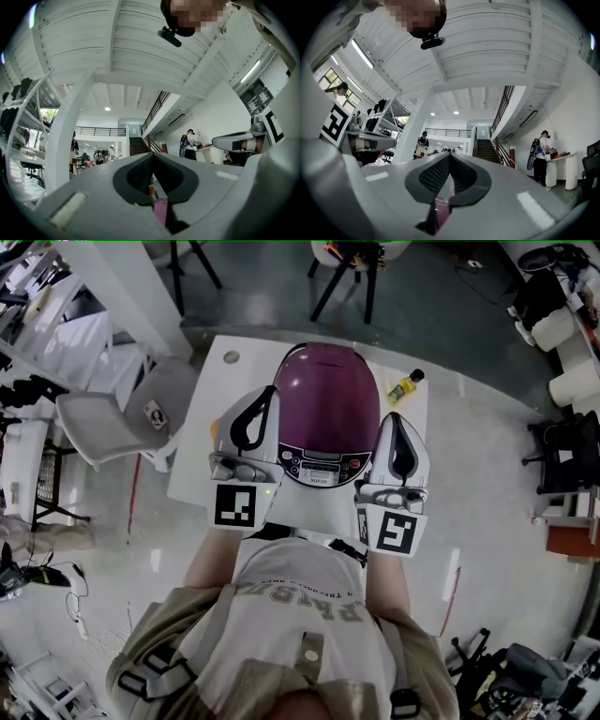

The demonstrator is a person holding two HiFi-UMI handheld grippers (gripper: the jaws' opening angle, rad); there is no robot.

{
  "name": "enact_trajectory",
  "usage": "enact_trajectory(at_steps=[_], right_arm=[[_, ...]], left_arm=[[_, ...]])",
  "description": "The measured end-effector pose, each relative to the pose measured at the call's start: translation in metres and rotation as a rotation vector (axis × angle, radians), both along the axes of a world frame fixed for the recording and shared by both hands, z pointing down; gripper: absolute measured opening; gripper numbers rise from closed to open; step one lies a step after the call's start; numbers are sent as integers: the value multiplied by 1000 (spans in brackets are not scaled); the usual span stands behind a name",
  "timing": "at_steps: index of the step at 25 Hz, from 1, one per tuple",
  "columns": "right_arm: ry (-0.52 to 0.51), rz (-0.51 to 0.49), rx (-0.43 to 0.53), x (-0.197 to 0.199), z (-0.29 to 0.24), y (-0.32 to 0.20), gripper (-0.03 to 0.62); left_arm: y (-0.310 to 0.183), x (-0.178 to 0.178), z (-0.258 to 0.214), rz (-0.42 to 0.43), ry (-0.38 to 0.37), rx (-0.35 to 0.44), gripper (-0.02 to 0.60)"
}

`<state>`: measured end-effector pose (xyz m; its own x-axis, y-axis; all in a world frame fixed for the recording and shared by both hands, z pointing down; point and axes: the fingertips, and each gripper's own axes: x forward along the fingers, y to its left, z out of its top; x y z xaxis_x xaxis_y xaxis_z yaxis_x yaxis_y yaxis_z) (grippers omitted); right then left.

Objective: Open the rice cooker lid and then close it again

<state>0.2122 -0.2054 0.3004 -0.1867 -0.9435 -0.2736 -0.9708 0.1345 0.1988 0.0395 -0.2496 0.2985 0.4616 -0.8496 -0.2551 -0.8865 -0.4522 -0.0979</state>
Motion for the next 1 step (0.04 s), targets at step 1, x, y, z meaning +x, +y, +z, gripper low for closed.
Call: enact_trajectory(at_steps=[1], right_arm=[[3, -1, 1, 0, 0, -1, 0]], left_arm=[[-1, 0, 0, 0, 1, 0, 9]])
